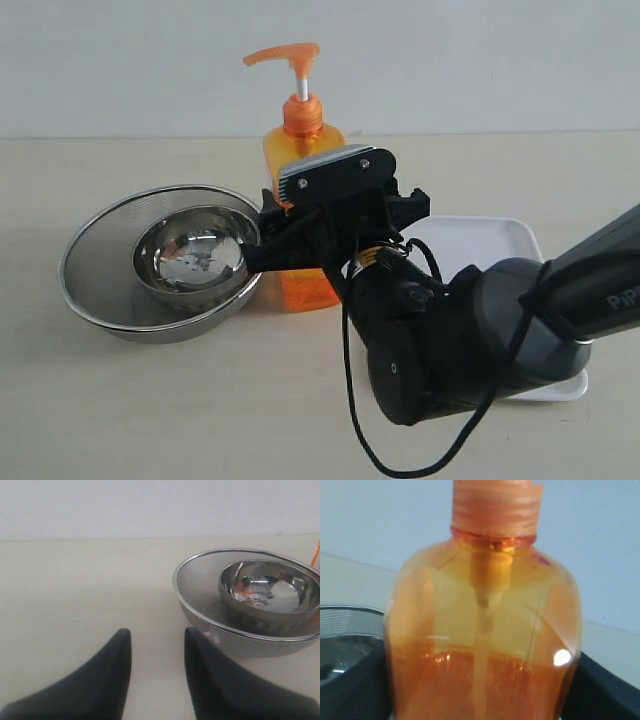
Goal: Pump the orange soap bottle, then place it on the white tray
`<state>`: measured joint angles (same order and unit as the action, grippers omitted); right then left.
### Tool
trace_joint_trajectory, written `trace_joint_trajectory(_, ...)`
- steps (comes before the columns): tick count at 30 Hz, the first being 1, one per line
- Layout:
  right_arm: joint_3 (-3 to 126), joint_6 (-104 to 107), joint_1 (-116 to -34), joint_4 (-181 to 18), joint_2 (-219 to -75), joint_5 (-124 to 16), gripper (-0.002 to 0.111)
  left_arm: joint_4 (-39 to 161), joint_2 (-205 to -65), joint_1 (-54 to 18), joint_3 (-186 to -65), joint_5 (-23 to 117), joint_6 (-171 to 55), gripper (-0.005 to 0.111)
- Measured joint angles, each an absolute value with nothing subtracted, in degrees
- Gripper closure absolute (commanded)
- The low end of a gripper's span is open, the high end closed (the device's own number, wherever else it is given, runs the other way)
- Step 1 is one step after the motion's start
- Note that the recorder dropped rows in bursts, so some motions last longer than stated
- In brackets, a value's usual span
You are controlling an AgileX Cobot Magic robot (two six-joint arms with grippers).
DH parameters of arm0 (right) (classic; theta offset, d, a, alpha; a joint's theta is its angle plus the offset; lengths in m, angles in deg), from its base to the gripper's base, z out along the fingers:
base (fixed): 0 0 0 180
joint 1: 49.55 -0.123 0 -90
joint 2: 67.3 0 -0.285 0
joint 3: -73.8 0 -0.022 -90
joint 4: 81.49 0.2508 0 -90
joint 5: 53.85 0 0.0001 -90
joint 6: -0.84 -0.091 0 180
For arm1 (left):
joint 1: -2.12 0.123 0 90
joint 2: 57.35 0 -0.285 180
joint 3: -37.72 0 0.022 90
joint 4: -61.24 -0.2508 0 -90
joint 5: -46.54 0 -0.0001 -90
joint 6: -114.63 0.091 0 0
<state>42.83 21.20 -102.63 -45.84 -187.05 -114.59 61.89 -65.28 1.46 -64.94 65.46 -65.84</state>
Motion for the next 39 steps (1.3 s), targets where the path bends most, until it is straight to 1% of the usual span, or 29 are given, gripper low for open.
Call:
trace_joint_trajectory(2,42.8,21.4,-102.6,-45.7,-187.1,-114.4,0.065,61.9,-65.3,1.5,-64.9,65.5,-65.8,0.073)
trace_joint_trajectory(5,43.0,21.4,-102.6,-45.6,-187.1,-114.2,0.073,61.9,-65.3,1.5,-64.9,65.5,-65.8,0.073)
trace_joint_trajectory(6,43.0,21.4,-102.6,-45.6,-187.1,-114.2,0.079,61.9,-65.3,1.5,-64.9,65.5,-65.8,0.073)
trace_joint_trajectory(12,43.2,23.6,-102.7,-45.4,-187.1,-113.8,0.096,61.9,-65.3,1.5,-64.9,65.5,-65.8,0.073)
trace_joint_trajectory(29,43.4,34.2,-102.8,-42.0,-187.1,-114.4,0.097,61.9,-65.3,1.5,-64.9,65.5,-65.8,0.073)
trace_joint_trajectory(39,43.4,43.1,-107.7,-38.3,-187.1,-115.8,0.097,61.9,-65.3,1.5,-64.9,65.5,-65.8,0.073)
